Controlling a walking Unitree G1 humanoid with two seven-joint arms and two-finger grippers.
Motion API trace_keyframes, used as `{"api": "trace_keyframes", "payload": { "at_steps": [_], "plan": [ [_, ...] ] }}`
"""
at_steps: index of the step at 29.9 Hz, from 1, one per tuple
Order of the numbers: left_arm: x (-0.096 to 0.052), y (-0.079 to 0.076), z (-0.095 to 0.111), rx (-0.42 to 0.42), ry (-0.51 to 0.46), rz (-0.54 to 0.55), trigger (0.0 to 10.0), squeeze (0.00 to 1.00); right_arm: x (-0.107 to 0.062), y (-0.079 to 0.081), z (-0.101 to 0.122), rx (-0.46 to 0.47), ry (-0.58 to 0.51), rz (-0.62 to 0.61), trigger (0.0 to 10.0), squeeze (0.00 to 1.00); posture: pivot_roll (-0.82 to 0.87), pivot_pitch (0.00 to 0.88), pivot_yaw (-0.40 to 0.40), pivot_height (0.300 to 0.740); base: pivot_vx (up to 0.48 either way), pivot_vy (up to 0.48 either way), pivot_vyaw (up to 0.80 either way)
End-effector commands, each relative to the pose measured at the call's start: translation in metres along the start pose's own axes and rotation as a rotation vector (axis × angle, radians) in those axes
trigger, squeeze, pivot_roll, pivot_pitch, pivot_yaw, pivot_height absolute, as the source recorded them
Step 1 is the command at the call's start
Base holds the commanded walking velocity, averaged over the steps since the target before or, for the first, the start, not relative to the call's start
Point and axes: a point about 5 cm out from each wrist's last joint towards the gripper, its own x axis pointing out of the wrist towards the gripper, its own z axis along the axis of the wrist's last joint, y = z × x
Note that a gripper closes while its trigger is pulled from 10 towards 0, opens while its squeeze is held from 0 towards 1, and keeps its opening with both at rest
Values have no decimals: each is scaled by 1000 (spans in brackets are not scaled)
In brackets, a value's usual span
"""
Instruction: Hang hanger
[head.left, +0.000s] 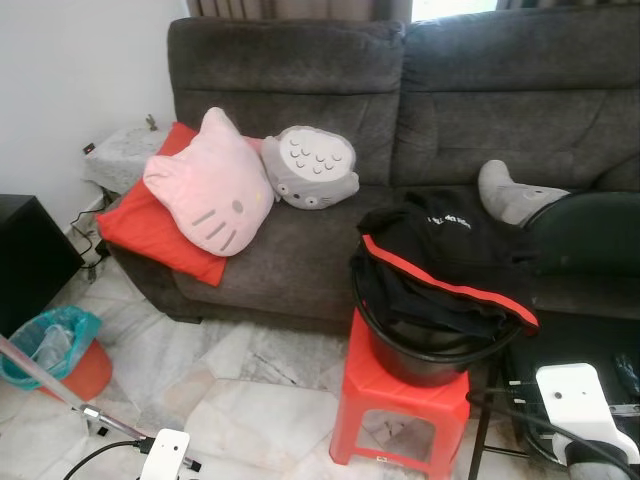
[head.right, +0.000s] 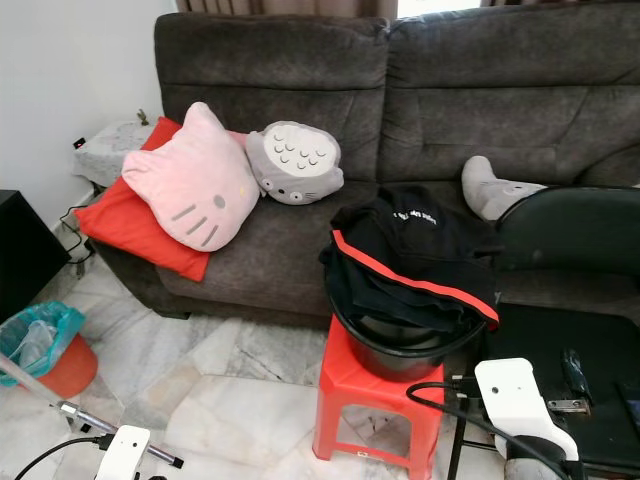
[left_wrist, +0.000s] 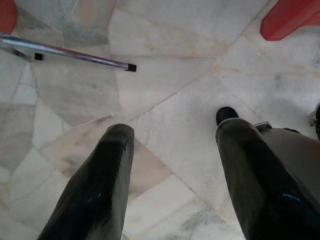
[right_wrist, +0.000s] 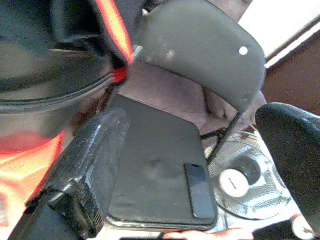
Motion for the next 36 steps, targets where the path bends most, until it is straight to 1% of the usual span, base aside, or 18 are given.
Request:
{"api": "trace_keyframes", "payload": {
  "at_steps": [1,3,5,6,10,11,16,19,24,25,27,28,29,31,36],
  "plan": [
    [0,2,-2,23,13,6,10000,0,7,0,0,5,33,-7,10000,0,-108,0,81,740,0,0,0],
    [0,2,-1,23,12,8,10000,0,16,3,2,-8,42,3,10000,0,-102,0,80,740,0,0,0],
    [0,2,-1,20,12,10,10000,0,28,10,4,-14,48,35,10000,0,-96,0,80,740,0,0,0],
    [0,2,-1,20,12,10,10000,0,28,10,4,-14,48,35,10000,0,-96,0,80,740,0,0,0],
    [0,2,-2,18,11,12,10000,0,38,19,6,-30,59,66,10000,0,-89,0,81,740,0,0,0],
    [-1,2,-2,18,11,13,10000,0,41,21,7,-21,62,76,10000,0,-89,0,81,740,0,0,0],
    [-1,3,-3,19,11,16,10000,0,44,24,9,-24,56,79,10000,0,-86,0,83,740,0,0,0],
    [-1,3,-3,21,11,15,10000,0,47,23,11,-14,51,70,10000,0,-86,0,84,740,0,0,0],
    [-1,3,-3,24,12,13,10000,0,50,15,11,-3,56,23,10000,0,-89,0,84,740,0,0,0],
    [-1,3,-3,26,13,11,10000,0,51,12,10,28,71,6,10000,0,-89,0,84,740,0,0,0],
    [-1,3,-3,26,14,9,10000,0,52,10,9,53,84,-10,10000,0,-89,0,83,740,0,0,0],
    [-1,2,-4,27,14,8,10000,0,53,7,8,57,87,-36,10000,0,-88,0,83,740,0,0,0],
    [-1,2,-4,27,14,8,10000,0,53,7,8,57,87,-36,10000,0,-88,0,83,740,0,0,0],
    [-1,2,-4,25,13,9,10000,0,55,3,10,47,77,-55,10000,0,-87,0,82,740,0,0,0],
    [-1,2,-4,25,13,10,10000,0,59,0,17,67,51,-66,10000,0,-87,0,81,740,0,0,0]
  ]
}}
